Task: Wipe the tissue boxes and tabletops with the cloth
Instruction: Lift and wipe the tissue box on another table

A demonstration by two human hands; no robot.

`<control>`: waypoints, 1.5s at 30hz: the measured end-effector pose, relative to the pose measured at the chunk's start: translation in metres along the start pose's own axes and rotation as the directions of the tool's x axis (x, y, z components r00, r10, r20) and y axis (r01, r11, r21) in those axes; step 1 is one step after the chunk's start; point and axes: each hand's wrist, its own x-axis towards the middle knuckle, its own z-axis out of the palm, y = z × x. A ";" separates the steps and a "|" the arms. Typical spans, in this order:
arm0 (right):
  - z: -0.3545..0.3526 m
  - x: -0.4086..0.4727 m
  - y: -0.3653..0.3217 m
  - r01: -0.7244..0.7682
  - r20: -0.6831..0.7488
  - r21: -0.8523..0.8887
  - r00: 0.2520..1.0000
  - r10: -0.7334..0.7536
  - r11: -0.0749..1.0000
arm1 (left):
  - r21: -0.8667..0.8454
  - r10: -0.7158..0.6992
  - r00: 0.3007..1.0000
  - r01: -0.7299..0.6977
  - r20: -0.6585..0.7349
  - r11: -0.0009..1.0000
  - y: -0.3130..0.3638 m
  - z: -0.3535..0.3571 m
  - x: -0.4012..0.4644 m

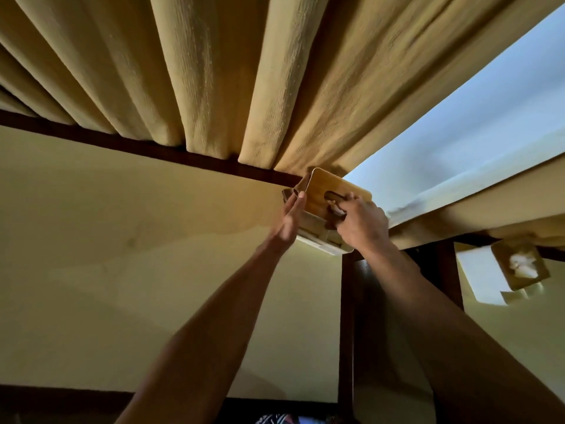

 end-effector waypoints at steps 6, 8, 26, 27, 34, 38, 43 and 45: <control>-0.004 0.001 -0.007 -0.001 0.077 -0.026 0.997 0.003 1.000 | -0.004 -0.102 0.982 0.104 0.156 0.995 0.003 -0.001 0.073; -0.005 0.003 -0.008 -0.025 0.105 -0.054 0.994 0.031 0.998 | -0.025 -0.129 0.977 0.135 0.171 0.991 -0.007 0.000 0.090; -0.003 -0.005 -0.016 -0.108 0.030 0.036 0.994 0.107 0.994 | -0.122 -0.110 0.956 0.079 -0.272 0.989 -0.053 0.057 -0.065; -0.003 -0.005 -0.015 -0.099 0.030 0.031 0.995 0.098 0.995 | -0.156 -0.115 0.944 0.069 -0.308 0.985 -0.048 0.070 -0.068; 0.001 -0.004 -0.003 -0.020 -0.032 0.017 0.999 0.020 1.000 | -0.315 -0.273 0.888 0.156 -0.369 0.936 -0.027 0.160 -0.078; 0.004 0.001 0.001 0.004 -0.048 0.014 0.999 -0.004 1.000 | -0.400 -0.219 0.849 0.009 -0.481 0.916 -0.025 0.194 -0.081; 0.007 0.007 0.013 0.096 -0.065 -0.036 0.993 -0.098 0.995 | -0.383 -0.259 0.674 -0.039 -0.692 0.923 -0.010 0.178 -0.054; 0.008 0.007 0.015 0.120 -0.072 -0.060 0.990 -0.125 0.991 | -0.426 -0.359 0.554 0.008 -0.751 0.905 -0.007 0.160 -0.047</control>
